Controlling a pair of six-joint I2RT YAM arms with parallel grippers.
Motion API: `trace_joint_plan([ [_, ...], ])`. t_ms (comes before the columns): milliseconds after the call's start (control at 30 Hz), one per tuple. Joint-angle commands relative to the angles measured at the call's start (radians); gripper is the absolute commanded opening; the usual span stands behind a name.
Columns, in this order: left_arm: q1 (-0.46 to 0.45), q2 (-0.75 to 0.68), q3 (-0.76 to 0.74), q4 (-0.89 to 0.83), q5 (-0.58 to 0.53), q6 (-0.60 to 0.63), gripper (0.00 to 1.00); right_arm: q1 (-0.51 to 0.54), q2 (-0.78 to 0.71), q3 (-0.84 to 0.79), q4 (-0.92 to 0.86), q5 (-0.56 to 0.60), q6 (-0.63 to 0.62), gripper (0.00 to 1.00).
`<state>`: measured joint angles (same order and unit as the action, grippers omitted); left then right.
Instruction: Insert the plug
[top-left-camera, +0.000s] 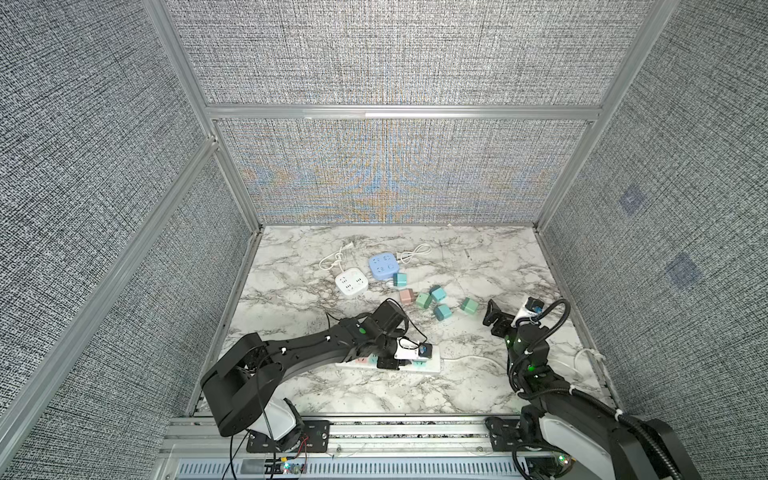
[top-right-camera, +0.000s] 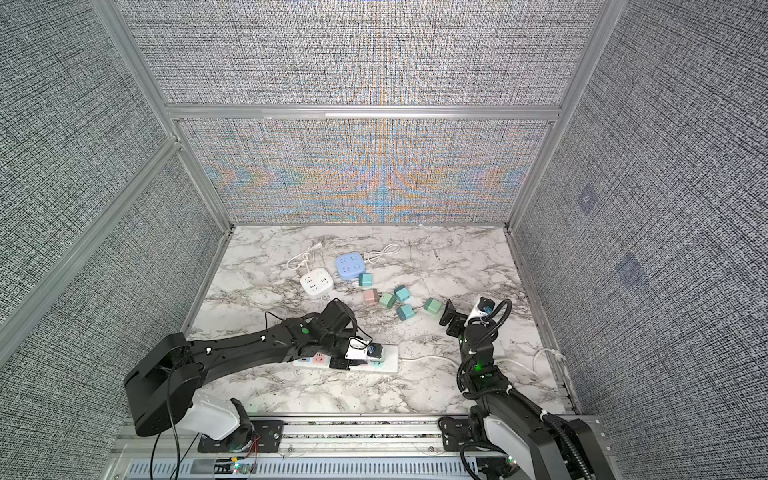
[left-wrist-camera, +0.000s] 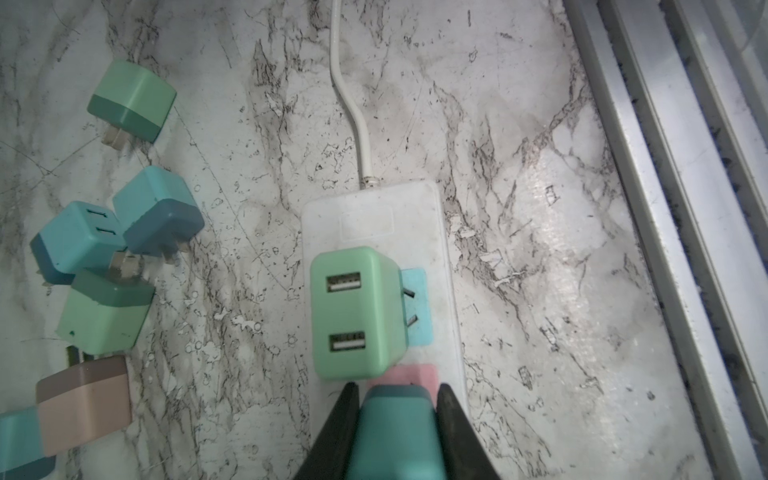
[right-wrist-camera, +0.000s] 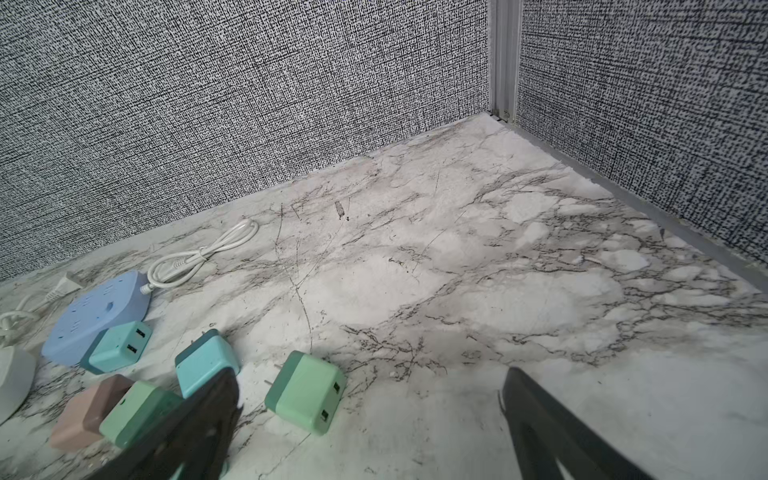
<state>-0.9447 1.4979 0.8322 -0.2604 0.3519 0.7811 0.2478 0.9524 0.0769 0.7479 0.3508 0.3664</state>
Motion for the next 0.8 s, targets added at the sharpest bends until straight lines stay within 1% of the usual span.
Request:
trace_joint_plan([
  [0,0.003,0.017,0.011,-0.009,0.011,-0.005,0.00,0.000,0.000,0.010,0.017,-0.003,0.002,1.00],
  [433,0.018,0.030,0.011,-0.008,0.015,-0.015,0.00,-0.001,0.003,0.014,0.017,-0.003,-0.001,0.99],
  [767,0.040,0.100,0.052,-0.064,0.007,-0.022,0.00,-0.001,0.003,0.013,0.017,-0.006,-0.001,0.99],
])
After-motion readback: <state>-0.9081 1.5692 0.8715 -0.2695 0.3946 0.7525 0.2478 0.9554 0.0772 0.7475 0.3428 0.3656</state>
